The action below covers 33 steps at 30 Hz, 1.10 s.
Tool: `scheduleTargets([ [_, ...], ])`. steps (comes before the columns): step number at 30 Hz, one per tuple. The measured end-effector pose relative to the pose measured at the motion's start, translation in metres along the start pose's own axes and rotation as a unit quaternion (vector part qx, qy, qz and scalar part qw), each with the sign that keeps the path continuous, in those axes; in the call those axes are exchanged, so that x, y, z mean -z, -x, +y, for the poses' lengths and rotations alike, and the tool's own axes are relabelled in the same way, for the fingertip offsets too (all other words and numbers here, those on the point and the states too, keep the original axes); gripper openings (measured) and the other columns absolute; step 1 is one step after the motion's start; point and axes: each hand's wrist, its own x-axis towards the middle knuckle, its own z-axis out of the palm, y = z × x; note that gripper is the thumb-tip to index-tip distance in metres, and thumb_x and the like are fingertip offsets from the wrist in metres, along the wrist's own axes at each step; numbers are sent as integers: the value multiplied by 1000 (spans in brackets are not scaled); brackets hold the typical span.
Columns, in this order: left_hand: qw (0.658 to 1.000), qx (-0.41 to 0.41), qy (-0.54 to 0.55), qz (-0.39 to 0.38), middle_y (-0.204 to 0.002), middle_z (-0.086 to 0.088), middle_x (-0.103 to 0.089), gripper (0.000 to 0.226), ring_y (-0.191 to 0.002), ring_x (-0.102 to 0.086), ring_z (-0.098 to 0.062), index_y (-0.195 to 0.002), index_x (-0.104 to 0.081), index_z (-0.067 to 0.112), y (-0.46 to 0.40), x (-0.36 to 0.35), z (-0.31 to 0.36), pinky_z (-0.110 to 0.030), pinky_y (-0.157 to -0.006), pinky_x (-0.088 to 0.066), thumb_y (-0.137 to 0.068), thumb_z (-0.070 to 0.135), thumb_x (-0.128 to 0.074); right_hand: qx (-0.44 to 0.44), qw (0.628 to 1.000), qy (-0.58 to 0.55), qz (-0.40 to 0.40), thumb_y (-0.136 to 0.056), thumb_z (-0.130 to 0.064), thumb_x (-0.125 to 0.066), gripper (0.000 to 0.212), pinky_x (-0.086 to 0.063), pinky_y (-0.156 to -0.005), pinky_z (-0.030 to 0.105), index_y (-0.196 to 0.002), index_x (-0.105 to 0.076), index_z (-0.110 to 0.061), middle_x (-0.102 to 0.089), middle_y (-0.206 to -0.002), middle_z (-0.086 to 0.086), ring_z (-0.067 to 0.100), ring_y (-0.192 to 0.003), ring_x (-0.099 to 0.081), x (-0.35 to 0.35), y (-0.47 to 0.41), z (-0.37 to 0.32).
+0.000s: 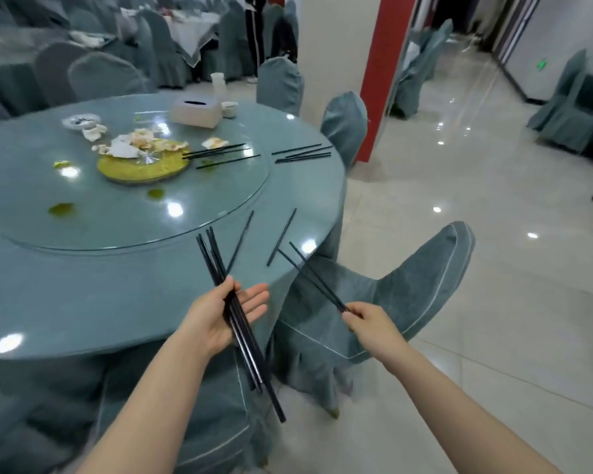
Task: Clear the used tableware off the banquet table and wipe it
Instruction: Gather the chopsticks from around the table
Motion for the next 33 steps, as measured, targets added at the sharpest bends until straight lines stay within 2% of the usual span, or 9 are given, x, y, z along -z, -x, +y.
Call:
scheduleTargets([
  [7, 994, -50, 74, 65, -92, -24, -70, 39, -93, -65, -33, -71, -46, 14, -39, 38, 40, -39, -71, -50, -104, 30, -33, -4, 999, 36, -39, -92, -14, -47, 26, -25, -52, 28, -66, -45, -14, -38, -57, -3, 13, -53, -33, -31, -77, 2],
  [11, 986, -72, 111, 102, -94, -24, -68, 39, -96, -61, -34, -71, -43, 14, -59, 56, 59, -39, -74, -49, -104, 30, -31, 0, 997, 69, -30, -94, -17, -46, 18, -32, -50, 24, -87, -62, -17, -53, -64, -5, 10, -56, -45, -49, -124, -9],
  [14, 978, -80, 132, 142, -99, -24, -63, 40, -102, -58, -33, -71, -42, 14, -67, 65, 69, -41, -83, -46, -105, 30, -29, -15, 997, 76, -5, -96, -17, -42, 21, -30, -49, 23, -78, -55, -17, -52, -67, -4, 14, -63, -49, -62, -158, -18],
  [18, 963, -93, 169, 187, -82, -21, -70, 39, -91, -63, -30, -71, -43, 13, -81, 80, 79, -42, -75, -55, -104, 29, -31, -31, 998, 61, 2, -97, -13, -44, 16, -39, -67, 27, -104, -58, -11, -61, -92, 1, 19, -84, -54, -88, -211, -26],
  [23, 932, -121, 215, 266, -69, -16, -72, 39, -85, -63, -26, -71, -43, 12, -100, 91, 91, -40, -88, -46, -104, 29, -32, -30, 989, 143, -26, -94, -12, -48, 27, -48, -89, 38, -117, -57, -2, -59, -117, 17, 33, -103, -56, -121, -291, -34],
  [25, 922, -120, 222, 293, -73, -17, -71, 39, -82, -65, -27, -71, -44, 12, -104, 92, 90, -40, -88, -50, -104, 27, -33, -32, 978, 205, -10, -92, -28, -55, 40, -39, -98, 41, -123, -53, -3, -50, -128, 20, 35, -116, -47, -136, -309, -34],
  [28, 912, -116, 234, 316, -73, -17, -71, 40, -69, -71, -25, -69, -44, 11, -108, 90, 87, -37, -69, -59, -104, 27, -33, -30, 966, 258, 13, -84, -61, -53, 86, -26, -107, 48, -143, -29, -3, -27, -150, 18, 34, -136, -24, -155, -330, -40],
  [31, 901, -120, 242, 339, -76, -19, -71, 40, -83, -66, -27, -69, -45, 10, -112, 86, 90, -40, -78, -57, -104, 26, -33, -28, 960, 275, -39, -74, -80, -43, 118, -8, -114, 54, -149, 1, -1, 2, -158, 18, 31, -146, 4, -179, -349, -55],
  [33, 895, -127, 241, 353, -76, -19, -71, 40, -86, -63, -28, -70, -45, 10, -112, 84, 93, -40, -73, -57, -104, 27, -33, -17, 954, 289, -73, -69, -86, -40, 128, 0, -113, 59, -148, 8, 2, 10, -158, 19, 31, -146, 12, -194, -352, -63],
])
